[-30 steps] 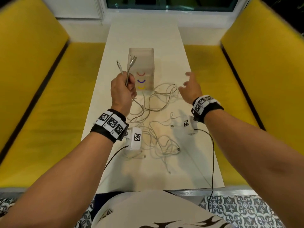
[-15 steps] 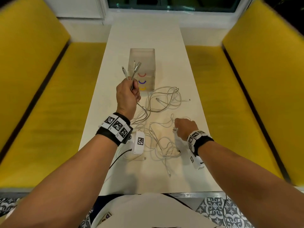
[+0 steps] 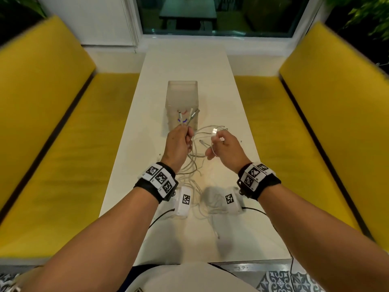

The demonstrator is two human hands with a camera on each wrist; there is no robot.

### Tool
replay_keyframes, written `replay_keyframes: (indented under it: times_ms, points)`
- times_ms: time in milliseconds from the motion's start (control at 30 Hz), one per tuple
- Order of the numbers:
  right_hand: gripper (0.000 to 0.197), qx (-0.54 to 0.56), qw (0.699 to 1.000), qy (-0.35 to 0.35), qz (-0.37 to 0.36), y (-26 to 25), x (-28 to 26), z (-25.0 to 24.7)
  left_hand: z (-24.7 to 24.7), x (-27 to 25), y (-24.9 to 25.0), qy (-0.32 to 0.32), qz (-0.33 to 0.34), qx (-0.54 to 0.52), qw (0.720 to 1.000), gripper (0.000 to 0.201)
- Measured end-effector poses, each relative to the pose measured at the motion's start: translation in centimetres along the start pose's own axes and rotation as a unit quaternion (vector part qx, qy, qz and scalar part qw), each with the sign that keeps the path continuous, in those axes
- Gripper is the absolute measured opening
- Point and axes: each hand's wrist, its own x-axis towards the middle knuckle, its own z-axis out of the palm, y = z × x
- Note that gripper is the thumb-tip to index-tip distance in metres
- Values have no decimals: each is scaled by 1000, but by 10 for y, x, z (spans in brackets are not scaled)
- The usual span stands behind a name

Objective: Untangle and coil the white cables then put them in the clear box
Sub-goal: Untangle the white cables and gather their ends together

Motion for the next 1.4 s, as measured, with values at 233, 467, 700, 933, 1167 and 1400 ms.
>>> replay_keyframes:
  times_ms: [233, 467, 700, 933, 1167, 1400]
  points:
    - [21, 101, 994, 29, -37, -48, -1, 19, 17, -5, 0, -13, 7, 8, 1000, 28]
    - [15, 108, 990, 71, -50, -51, -7, 32, 21, 0, -3, 51, 31, 66, 996, 46]
    - [14, 45, 997, -54, -41, -14, -11, 15, 0, 14, 30, 109, 60, -12, 992, 44]
    - [36, -63, 996, -58, 39, 46, -21, -4, -19, 26, 54, 135, 85, -27, 987, 45]
    - [39, 24, 997, -30, 69, 49, -23, -14, -30, 32, 55, 163, 91, -55, 981, 41]
    - [24, 120, 987, -87, 64, -5, -17, 0, -23, 26, 45, 141, 75, -18, 987, 49]
